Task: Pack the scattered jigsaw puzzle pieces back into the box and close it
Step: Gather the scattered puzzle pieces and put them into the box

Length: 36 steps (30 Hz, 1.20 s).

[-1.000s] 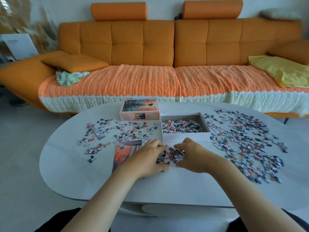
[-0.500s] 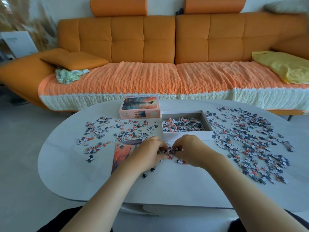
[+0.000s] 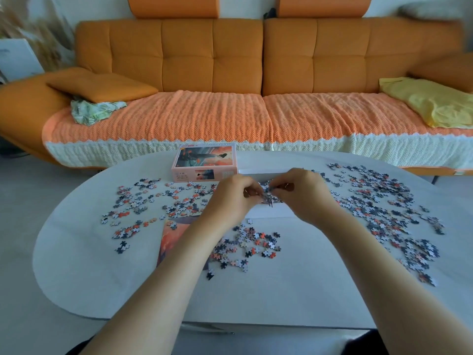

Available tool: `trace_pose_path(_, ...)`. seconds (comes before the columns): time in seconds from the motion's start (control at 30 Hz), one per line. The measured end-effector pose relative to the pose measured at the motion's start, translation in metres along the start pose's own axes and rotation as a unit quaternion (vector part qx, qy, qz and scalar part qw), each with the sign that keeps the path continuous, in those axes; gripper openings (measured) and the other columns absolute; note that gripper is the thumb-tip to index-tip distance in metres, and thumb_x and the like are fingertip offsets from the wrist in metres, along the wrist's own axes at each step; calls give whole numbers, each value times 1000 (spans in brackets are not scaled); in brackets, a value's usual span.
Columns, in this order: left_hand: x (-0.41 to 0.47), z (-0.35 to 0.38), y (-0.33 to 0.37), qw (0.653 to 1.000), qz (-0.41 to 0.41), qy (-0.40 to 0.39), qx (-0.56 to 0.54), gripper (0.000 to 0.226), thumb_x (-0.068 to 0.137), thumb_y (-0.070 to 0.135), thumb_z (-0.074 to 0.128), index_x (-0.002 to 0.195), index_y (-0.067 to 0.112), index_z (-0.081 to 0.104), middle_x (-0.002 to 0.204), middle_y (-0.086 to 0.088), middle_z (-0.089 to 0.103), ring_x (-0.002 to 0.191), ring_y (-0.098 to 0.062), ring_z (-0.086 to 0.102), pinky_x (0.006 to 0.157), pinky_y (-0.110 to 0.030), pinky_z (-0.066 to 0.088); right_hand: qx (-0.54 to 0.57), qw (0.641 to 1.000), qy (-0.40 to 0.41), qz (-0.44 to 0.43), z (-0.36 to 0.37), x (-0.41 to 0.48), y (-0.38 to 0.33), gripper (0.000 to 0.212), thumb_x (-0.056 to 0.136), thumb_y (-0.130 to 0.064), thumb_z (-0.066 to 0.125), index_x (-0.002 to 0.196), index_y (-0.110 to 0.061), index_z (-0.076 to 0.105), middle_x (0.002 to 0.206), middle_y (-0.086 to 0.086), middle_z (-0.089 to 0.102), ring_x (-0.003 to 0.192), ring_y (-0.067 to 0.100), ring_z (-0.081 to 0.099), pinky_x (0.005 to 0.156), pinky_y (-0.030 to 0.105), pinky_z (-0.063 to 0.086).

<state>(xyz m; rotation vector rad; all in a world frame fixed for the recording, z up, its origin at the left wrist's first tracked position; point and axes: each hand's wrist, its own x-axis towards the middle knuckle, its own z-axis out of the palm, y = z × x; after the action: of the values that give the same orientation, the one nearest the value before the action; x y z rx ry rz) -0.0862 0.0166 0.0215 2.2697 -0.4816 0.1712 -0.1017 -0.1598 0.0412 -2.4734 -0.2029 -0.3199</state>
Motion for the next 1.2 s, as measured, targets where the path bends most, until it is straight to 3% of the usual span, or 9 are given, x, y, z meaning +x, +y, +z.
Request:
trace_pose_path(0.2,24,16,-20,994,55,-3,97,14,90,16,67,100,19,75,97,1,63,88,-15,58,80,-32,48,-59,997,-53,4,12,9,22,24,97,-24,55,115,-26,70,96,-4,71,79,14,58,62,17,37)
trace_pose_path(0.3,25,19,-26,987,83,-6,139,21,95,22,60,112,19,72,107,2,66,105,-20,54,92,-39,46,-61,996,-69,3,7,7,25,27,99,-23,51,119,-25,68,109,-4,70,73,4,54,60,7,34)
trace_pose_path(0.43,19,21,-29,979,121,1,164,25,95,30,58,115,20,71,108,5,63,105,-18,49,93,-36,42,-57,997,-60,-12,0,1,23,23,96,-19,55,111,-23,72,108,-7,70,79,4,58,72,11,41)
trace_pose_path(0.6,14,15,-23,979,115,66,156,17,89,25,67,104,23,75,92,5,69,89,-19,54,74,-35,47,-40,993,-108,-11,10,-9,17,25,94,-15,53,105,-24,73,104,-7,71,86,13,65,84,28,53)
trace_pose_path(0.67,11,13,-24,976,127,58,166,16,90,20,66,102,22,76,91,6,73,84,-21,54,69,-36,49,-39,993,-104,-27,16,-11,14,29,95,-10,48,105,-22,73,101,-3,72,86,21,66,82,37,54)
trace_pose_path(0.8,-3,3,-32,976,118,38,179,25,92,24,64,116,20,71,105,5,68,97,-19,53,82,-36,49,-30,995,-87,-46,27,-13,12,30,96,-7,49,109,-19,73,109,-2,68,96,19,62,83,23,46)
trace_pose_path(0.97,-31,-19,-32,984,79,4,157,27,93,31,60,119,23,61,109,12,49,105,-8,47,83,-24,40,-91,981,15,-173,33,-17,5,30,86,1,57,99,-19,75,95,-2,67,88,22,57,73,36,52)
trace_pose_path(1.07,-51,-31,-39,983,35,-84,160,27,87,44,63,112,34,57,112,19,45,108,-5,44,85,-26,39,-65,974,-61,-207,39,-26,-11,31,87,-2,52,104,-17,74,101,-1,69,89,19,64,76,37,55)
trace_pose_path(1.2,-74,-43,-57,969,-1,-152,197,35,83,53,62,116,43,55,116,23,42,116,-2,36,98,-37,39,-113,959,-173,-192,62,-39,-12,42,90,-8,48,125,-25,63,132,-8,57,120,18,50,95,39,48)
